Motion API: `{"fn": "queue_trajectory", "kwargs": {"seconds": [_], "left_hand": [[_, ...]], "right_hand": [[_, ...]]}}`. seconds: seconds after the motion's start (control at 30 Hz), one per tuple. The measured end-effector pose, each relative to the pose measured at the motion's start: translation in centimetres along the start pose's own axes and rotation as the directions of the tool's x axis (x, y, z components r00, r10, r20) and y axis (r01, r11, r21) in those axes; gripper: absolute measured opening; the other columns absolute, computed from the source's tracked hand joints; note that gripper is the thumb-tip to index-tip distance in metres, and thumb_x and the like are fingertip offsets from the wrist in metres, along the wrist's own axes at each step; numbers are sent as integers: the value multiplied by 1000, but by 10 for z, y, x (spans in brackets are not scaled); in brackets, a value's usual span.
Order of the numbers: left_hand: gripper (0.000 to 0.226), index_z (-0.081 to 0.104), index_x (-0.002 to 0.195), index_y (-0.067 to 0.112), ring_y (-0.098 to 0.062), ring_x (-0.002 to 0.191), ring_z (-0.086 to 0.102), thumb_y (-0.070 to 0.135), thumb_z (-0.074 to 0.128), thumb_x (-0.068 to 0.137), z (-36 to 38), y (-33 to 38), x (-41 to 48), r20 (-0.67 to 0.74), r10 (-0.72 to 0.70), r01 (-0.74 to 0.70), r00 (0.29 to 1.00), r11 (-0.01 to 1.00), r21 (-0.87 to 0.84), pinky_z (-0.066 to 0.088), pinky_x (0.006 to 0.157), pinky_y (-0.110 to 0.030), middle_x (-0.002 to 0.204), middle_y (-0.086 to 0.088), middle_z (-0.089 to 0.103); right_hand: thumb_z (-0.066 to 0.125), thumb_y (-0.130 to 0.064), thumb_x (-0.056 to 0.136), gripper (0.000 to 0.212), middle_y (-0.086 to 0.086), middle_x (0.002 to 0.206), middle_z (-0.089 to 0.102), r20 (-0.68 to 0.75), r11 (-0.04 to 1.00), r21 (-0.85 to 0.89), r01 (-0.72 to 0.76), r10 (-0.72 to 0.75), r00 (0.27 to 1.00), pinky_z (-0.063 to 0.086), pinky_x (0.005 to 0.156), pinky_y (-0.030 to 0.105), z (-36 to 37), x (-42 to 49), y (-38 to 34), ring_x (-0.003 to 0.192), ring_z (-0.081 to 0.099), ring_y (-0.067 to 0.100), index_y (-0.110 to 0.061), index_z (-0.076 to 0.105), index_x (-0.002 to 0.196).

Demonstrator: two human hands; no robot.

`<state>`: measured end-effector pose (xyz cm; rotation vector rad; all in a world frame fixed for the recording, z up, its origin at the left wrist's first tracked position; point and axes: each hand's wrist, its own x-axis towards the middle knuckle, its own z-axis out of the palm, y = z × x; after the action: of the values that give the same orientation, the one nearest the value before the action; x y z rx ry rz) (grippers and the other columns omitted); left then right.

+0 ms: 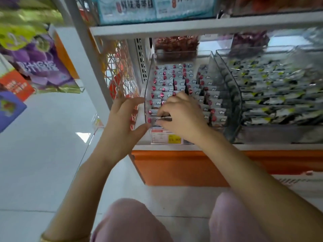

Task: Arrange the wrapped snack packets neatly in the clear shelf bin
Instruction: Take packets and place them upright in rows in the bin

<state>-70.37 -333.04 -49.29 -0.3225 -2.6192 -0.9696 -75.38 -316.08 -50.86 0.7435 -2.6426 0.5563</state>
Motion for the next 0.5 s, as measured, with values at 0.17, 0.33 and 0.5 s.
{"fn": "queue_trajectory", "kwargs": {"seconds": [0.17,0.33,0.5], "left_hand": [[57,48,131,18,-8,96,47,16,72,79,-2,7,9,5,30,-30,1000,1000,0,37,72,4,117,6,35],[57,47,130,20,-4,93,46,21,72,79,-7,8,15,-23,34,-35,999,999,-33,40,71,-2,116,7,35],[58,48,131,19,0,88,48,26,71,78,-4,8,20,-14,41,-42,999,997,-61,39,69,-7,115,7,35]], "right_hand": [[68,-38,80,18,-8,92,60,3,1000,22,2,-2,1000,25,73,29,1,7,-3,91,38,12,-23,71,90],[67,-19,84,8,-12,77,52,-84,940,331,-77,110,990,33,67,11,-6,15,-7,72,46,1,-11,69,84],[63,-8,87,8,-8,75,58,-159,737,668,-102,274,948,48,62,17,-24,5,-3,65,56,1,-13,61,81]]}}
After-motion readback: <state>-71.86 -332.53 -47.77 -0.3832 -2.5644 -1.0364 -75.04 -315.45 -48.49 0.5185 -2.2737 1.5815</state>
